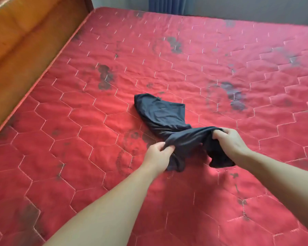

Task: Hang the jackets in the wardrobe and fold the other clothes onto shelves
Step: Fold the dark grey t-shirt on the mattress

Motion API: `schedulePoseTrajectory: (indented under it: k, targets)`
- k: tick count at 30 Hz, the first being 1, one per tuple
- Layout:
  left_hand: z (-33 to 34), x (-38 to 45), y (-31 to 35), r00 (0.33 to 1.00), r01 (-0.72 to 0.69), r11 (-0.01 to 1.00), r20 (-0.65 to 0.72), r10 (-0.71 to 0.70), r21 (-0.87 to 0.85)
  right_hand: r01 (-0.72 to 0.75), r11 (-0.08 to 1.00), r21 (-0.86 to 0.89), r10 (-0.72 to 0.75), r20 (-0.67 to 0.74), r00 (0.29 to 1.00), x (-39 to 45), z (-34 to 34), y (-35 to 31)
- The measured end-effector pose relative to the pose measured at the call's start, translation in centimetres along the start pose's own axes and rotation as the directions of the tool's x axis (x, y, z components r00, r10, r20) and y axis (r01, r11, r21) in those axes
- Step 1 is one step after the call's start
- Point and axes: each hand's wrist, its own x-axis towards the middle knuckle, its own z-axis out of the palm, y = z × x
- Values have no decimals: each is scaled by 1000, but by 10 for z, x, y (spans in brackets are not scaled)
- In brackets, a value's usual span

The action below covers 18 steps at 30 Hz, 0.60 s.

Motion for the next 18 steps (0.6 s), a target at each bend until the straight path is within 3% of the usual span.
schedulePoseTrajectory:
  k: [3, 5, 7, 9, 13, 16, 18]
  targets:
    - [18, -22, 24, 992, 107, 886, -15, -127, -451, 47, 996, 75, -54, 96, 994, -25, -34, -11]
    - [27, -34, 37, 982, 142, 802, -22, -189, -580, 36, 993, 111, -57, 189, 980, -44, -54, -17]
    - [27, -42, 52, 977, 111, 826, -90, -191, -552, -24, 985, 171, -19, 246, 969, -60, -73, -26]
    - [20, -55, 69, 992, 76, 849, -49, -118, -522, -135, 943, 304, 36, 311, 950, -70, -93, -36]
    - [4, -82, 97, 938, 107, 927, 347, 26, -359, -256, 862, 438, 109, 334, 936, -74, -126, -49]
    - [0, -93, 108, 885, 106, 938, 462, 63, -331, -236, 910, 342, 160, 235, 959, -73, -135, -48]
    - [5, -97, 110, 896, 130, 888, 435, 84, -440, -88, 989, 115, 83, 46, 995, -76, -130, -39]
